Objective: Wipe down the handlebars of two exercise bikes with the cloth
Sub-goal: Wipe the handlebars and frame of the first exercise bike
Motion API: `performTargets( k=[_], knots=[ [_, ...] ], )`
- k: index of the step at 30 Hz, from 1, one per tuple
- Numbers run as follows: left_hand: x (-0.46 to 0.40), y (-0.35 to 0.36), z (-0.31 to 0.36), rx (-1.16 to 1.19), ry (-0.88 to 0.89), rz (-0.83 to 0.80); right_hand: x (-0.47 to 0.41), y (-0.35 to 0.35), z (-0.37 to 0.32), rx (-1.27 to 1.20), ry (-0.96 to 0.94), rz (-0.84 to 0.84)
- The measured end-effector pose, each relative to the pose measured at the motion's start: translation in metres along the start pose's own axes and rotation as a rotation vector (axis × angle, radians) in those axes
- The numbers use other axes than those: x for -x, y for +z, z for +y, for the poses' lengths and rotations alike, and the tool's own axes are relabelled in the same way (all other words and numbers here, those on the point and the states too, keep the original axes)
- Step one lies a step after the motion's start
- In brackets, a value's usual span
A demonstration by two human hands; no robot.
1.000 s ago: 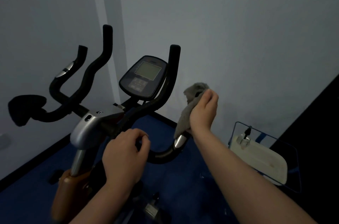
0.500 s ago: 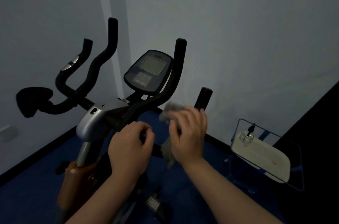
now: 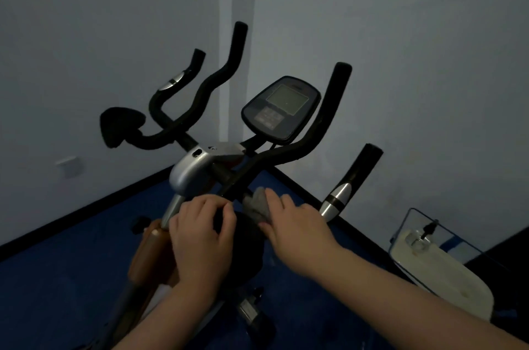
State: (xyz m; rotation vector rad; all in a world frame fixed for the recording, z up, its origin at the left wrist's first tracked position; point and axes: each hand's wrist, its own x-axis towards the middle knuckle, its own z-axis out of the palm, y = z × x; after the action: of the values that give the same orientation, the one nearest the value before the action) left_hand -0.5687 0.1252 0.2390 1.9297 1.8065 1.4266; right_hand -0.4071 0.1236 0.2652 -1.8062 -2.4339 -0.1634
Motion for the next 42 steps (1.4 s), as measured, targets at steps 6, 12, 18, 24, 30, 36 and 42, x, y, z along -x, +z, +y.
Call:
performTargets(
  k=[6, 12, 18, 24, 30, 36, 42],
  knots=[
    [-0.001, 0.000, 0.000, 0.051, -0.050, 0.018, 0.013, -0.029, 0.022, 0.057, -0.078, -0.172],
    [0.000, 0.001, -0.001, 0.033, -0.029, 0.025, -0.037, -0.009, -0.002, -0.154, 0.059, -0.222],
    [-0.001, 0.001, -0.001, 0.065, -0.008, 0.023, -0.004, -0.028, 0.019, 0.070, -0.067, -0.274],
    [-0.001, 0.001, -0.003, 0.067, 0.004, 0.019, -0.033, -0.013, -0.004, -0.234, 0.010, -0.294],
    [-0.004, 0.001, -0.005, 0.082, 0.026, -0.037, -0.001, -0.038, 0.024, 0.000, -0.067, -0.372],
    [-0.003, 0.000, -0.006, 0.106, 0.037, -0.048, -0.041, -0.012, -0.007, -0.192, 0.135, -0.225],
    [-0.004, 0.001, -0.011, 0.155, 0.044, -0.091, -0.004, -0.016, 0.003, -0.038, 0.036, -0.193]
  ],
)
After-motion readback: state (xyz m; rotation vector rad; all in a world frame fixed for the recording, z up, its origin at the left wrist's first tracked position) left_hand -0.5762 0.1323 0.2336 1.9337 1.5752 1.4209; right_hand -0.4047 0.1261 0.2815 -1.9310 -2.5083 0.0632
